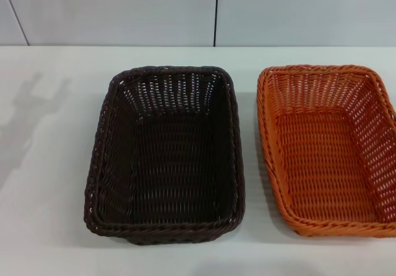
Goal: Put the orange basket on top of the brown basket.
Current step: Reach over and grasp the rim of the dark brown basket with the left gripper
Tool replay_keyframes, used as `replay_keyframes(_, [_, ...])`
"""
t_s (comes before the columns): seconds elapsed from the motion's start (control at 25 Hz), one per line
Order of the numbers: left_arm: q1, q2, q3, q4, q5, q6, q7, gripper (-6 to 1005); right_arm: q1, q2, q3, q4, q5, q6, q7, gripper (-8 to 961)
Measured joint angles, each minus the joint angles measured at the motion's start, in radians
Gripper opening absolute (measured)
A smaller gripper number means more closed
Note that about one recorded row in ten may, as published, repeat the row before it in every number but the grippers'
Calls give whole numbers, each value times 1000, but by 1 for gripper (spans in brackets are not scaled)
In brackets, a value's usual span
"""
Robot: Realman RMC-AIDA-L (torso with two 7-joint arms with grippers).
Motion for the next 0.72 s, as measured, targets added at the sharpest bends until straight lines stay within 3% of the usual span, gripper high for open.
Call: replay_keyframes(0.72, [-6, 1, 9, -4, 2, 7, -5, 840, -5, 0, 0, 1, 0, 12, 7, 585])
